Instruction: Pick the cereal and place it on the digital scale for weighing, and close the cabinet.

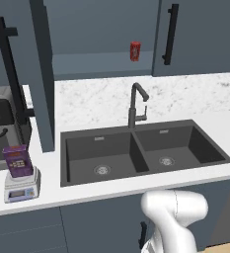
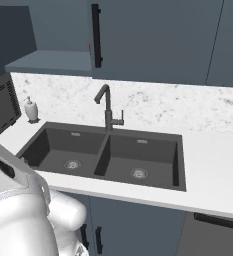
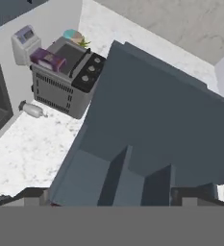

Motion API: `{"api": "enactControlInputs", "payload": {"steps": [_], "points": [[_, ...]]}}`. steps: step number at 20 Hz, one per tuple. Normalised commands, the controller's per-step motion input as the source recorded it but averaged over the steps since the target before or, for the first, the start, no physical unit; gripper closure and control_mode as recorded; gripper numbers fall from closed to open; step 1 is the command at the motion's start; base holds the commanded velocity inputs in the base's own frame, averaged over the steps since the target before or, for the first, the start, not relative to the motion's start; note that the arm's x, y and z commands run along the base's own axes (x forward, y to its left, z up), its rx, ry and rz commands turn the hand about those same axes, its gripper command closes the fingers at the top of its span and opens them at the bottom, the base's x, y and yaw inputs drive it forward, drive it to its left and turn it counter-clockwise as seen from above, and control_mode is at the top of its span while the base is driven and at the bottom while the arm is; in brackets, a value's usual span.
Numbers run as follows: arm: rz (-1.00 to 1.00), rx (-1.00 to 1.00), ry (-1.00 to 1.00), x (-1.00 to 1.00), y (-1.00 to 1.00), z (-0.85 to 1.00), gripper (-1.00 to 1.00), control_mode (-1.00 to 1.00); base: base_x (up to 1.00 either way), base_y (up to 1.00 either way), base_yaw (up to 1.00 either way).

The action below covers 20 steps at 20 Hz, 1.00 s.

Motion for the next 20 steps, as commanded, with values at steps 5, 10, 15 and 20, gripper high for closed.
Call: {"api": "enactControlInputs", "payload": {"steps": [5,10,15,20], "points": [[0.0,0.0,-0.06,0.24,1.0,-1.0,-1.0,-1.0,0.0,0.0,0.0],[-0.03,0.0,-0.12,0.23,1.0,-0.92,-1.0,-1.0,0.0,0.0,0.0],[-0.16,0.05,-0.29,0.02,1.0,-0.58,-1.0,-1.0,0.0,0.0,0.0],[-0.26,0.09,-0.35,0.0,1.0,-0.59,-1.0,-1.0,0.0,0.0,0.0]]}}
